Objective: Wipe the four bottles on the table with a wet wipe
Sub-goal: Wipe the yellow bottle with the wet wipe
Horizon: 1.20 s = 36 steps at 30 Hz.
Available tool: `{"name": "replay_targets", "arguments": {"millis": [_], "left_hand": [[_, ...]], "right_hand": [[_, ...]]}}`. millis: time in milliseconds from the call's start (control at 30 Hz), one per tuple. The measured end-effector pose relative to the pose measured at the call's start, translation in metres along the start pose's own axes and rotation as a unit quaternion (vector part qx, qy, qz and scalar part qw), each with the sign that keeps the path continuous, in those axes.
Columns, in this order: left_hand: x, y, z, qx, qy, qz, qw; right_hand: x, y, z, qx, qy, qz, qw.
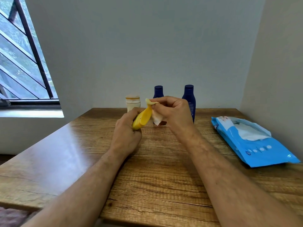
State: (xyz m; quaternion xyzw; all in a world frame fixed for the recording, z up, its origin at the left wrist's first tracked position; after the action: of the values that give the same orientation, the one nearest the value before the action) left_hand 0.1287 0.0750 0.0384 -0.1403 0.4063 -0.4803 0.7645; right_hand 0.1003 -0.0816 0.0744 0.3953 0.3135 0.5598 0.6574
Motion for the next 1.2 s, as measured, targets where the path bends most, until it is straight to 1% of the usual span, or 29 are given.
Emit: {"name": "replay_targets", "arguments": {"millis": [67,133,200,267,367,467,533,600,667,733,833,900,967,1100,1200], "left_hand": [[-0.001,0.003,0.001,0.0,0.004,-0.003,1.0],[0.0,0.003,0.0,-0.003,0.011,0.007,1.0],[0.0,0.002,-0.001,-0.003,0.016,0.014,1.0],[0.0,0.0,-0.001,0.006,0.012,-0.003,1.0],[-0.009,-0.006,0.0,0.034,-0.041,-0.04,0.998],[-0.019,-0.001,0.0,0.011,-0.108,-0.078,0.991],[-0.022,0.001,0.0,-0.007,-0.134,-0.127,0.983],[-0.022,0.002,0.002,-0.006,-0.14,-0.173,0.975],[-0.021,0.005,0.004,-0.018,-0.13,-0.205,0.97],[-0.017,0.008,0.005,-0.032,-0.102,-0.231,0.967],[-0.013,0.002,0.003,-0.011,-0.061,-0.226,0.972],[-0.008,-0.003,0.002,-0.013,-0.026,-0.279,0.96],[-0.005,-0.005,0.002,-0.028,-0.002,-0.319,0.947],[-0.004,-0.005,0.002,-0.055,0.02,-0.334,0.941],[-0.002,-0.006,-0.001,-0.056,0.027,-0.276,0.959]], "right_hand": [[0.004,0.001,-0.001,-0.004,0.026,-0.016,1.0],[0.003,0.001,-0.001,-0.011,0.034,-0.031,0.999],[0.002,0.001,-0.001,-0.009,0.036,-0.023,0.999],[0.0,-0.001,-0.001,0.006,0.017,0.007,1.0],[-0.011,-0.007,0.002,0.043,-0.068,0.04,0.996],[-0.026,-0.013,0.003,0.069,-0.141,0.036,0.987],[-0.029,-0.015,0.003,0.076,-0.144,0.029,0.986],[-0.022,-0.016,0.003,0.078,-0.118,0.016,0.99],[-0.015,-0.018,0.004,0.078,-0.087,-0.002,0.993],[-0.009,-0.02,0.004,0.077,-0.061,-0.013,0.995],[-0.001,-0.022,0.004,0.074,-0.023,-0.014,0.997],[0.002,-0.022,0.004,0.07,-0.01,-0.02,0.997],[0.002,-0.022,0.005,0.07,-0.01,-0.028,0.997],[-0.006,-0.022,0.007,0.061,-0.045,-0.036,0.996],[-0.008,-0.022,0.008,0.056,-0.057,-0.025,0.996]]}}
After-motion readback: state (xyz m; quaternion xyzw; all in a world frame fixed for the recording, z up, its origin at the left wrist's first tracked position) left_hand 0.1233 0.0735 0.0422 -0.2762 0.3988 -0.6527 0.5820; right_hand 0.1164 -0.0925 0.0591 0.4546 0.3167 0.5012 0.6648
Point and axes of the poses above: each hand's wrist, its own z-axis towards the middle knuckle, its own x-axis out of the palm, y = z × x, the point moved 7 cm from there along z, towards the middle knuckle
